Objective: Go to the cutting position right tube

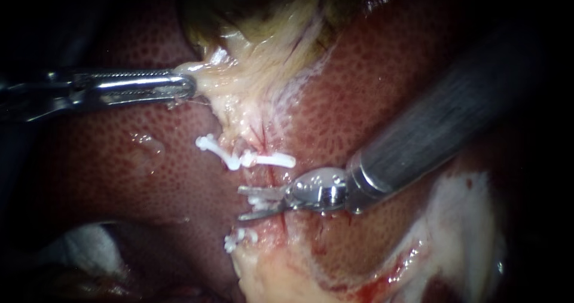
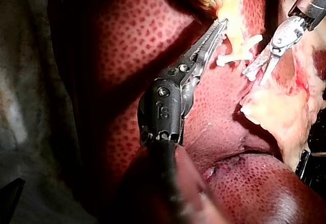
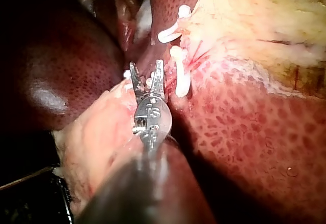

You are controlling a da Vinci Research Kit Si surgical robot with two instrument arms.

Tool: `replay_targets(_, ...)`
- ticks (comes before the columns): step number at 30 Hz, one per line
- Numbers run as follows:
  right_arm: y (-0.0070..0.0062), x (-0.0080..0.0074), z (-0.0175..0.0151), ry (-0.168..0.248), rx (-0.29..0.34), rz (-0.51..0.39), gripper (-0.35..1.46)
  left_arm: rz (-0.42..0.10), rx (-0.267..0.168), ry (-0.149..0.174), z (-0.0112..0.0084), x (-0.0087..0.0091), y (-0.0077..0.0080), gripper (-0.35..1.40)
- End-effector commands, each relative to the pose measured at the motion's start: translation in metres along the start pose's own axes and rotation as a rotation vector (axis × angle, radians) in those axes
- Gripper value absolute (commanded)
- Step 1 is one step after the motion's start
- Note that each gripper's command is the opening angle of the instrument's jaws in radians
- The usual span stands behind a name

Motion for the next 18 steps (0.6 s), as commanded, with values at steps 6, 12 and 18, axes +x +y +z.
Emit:
replay_targets(6,0.0001,0.0004,-0.0039,0.007,0.014,0.009,0.54,0.000,-0.001,0.000,-0.0001,0.0000,0.0000,-0.35)
replay_targets(12,0.0002,0.0003,-0.0074,0.019,0.035,0.051,0.89,0.000,-0.001,0.000,-0.0001,0.0000,0.0000,-0.35)
replay_targets(18,0.0006,-0.0005,-0.0069,0.022,0.061,0.095,0.96,0.000,-0.001,0.000,-0.0001,0.0000,0.0000,-0.35)
